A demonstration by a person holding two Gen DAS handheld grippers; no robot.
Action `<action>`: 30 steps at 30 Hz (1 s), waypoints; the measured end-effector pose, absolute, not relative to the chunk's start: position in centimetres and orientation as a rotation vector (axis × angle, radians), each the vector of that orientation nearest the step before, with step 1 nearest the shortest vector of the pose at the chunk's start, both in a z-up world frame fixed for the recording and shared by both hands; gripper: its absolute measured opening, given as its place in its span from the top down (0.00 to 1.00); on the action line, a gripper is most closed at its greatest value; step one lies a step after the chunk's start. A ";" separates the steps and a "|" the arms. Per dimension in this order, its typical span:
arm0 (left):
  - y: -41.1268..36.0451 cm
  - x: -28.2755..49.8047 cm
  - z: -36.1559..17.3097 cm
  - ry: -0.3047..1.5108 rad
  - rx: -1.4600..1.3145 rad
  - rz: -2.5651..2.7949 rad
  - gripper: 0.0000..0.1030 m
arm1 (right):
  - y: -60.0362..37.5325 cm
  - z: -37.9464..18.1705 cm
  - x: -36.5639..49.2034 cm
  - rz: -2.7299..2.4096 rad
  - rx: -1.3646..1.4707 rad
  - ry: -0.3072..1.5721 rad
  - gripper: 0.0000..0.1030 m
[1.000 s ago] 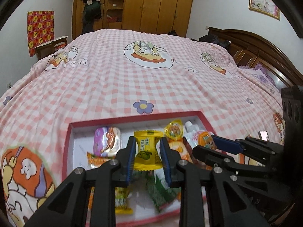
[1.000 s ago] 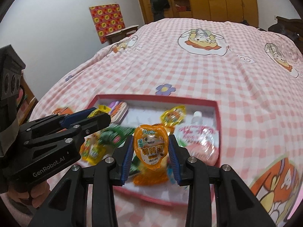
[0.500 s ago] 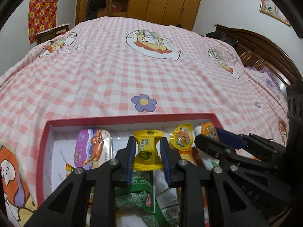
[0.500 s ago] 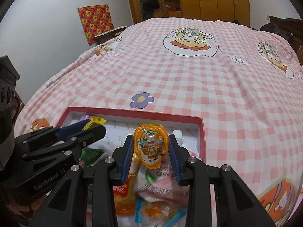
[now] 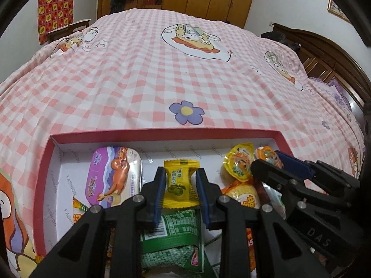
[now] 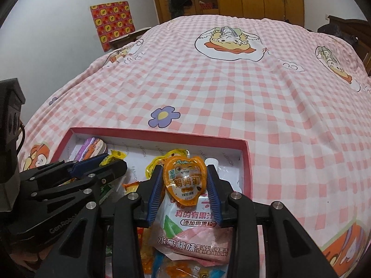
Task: Organize snacks
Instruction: 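Carry the yellow candy and orange jelly cup over the box with both tools, then open left tool to drop the yellow candy while right tool releases the jelly cup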
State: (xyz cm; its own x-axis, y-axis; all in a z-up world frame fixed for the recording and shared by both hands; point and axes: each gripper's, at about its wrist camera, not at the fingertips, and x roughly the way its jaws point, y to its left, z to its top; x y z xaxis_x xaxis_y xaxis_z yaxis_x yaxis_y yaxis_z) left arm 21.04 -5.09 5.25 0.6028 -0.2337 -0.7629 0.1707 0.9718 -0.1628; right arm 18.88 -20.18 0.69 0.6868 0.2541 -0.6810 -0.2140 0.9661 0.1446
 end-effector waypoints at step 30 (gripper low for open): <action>-4.9 20.7 5.4 0.902 -0.074 -0.223 0.57 | -20.4 0.7 18.9 0.275 0.074 0.765 0.51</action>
State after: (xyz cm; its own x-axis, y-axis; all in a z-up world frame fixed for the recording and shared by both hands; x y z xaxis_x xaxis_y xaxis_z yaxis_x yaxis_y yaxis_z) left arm 20.74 -4.88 5.41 0.5988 -0.2235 -0.7690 0.1614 0.9742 -0.1575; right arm 18.88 -20.43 0.75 0.6876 0.2720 -0.6733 -0.2186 0.9617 0.1653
